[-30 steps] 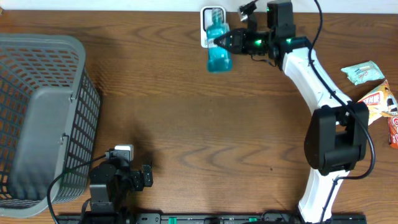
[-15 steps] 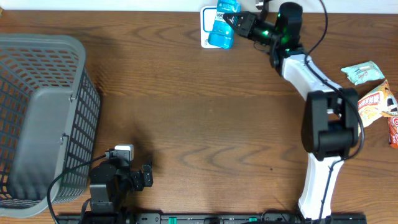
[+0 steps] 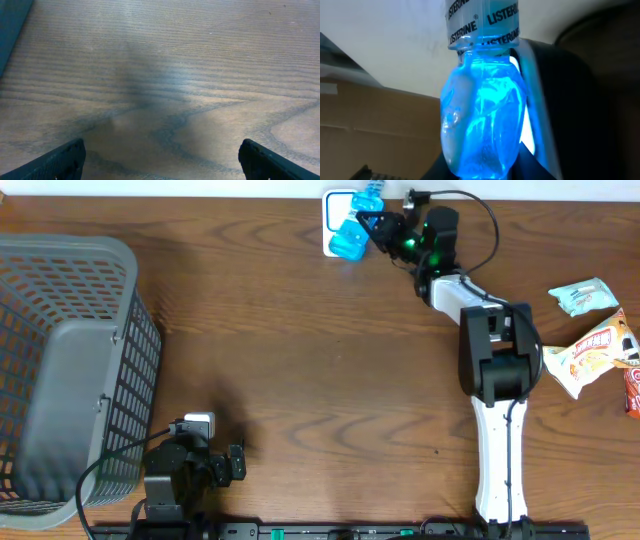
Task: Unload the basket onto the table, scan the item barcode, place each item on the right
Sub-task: 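Hold the bottle label in front of the white scanner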
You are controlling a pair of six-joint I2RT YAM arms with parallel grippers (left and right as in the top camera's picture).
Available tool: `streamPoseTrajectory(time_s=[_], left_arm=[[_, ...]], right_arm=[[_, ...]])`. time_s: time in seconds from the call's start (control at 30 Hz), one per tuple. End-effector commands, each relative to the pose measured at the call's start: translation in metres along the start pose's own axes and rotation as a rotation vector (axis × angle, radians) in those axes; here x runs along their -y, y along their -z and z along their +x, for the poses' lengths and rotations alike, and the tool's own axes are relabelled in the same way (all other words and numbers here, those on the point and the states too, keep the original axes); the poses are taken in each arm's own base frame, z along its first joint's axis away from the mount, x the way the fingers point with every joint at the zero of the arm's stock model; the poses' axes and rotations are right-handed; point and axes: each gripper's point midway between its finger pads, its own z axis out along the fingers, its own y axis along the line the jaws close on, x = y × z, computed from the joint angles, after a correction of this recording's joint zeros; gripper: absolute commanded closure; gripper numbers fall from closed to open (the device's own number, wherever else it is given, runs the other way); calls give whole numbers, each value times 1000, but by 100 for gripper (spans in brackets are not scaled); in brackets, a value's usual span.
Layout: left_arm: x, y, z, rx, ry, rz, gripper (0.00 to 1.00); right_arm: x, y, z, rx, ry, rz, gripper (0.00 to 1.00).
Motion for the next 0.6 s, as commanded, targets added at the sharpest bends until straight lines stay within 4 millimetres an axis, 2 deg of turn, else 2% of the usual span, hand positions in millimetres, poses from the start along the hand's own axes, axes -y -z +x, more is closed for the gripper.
streamPoseTrajectory(time_s=[0.0,0.13,0.27,0.4,0.57], left_arm=[[0,-1,5,-16,-8,1,2],[0,-1,5,-16,-8,1,2],[0,-1,5,-16,-8,1,2],[0,-1,5,-16,-8,1,2],[0,-1,5,-16,-8,1,2]], right_arm=[[-43,-11,-17,40,38,-63,93],[-41,-11,-24,73,68,-44,83],[-36,-7,-33,103,95,-24,87],[-55,2,-34,32,235,-91,91],[-78,34,-60,-11,237,-115,93]])
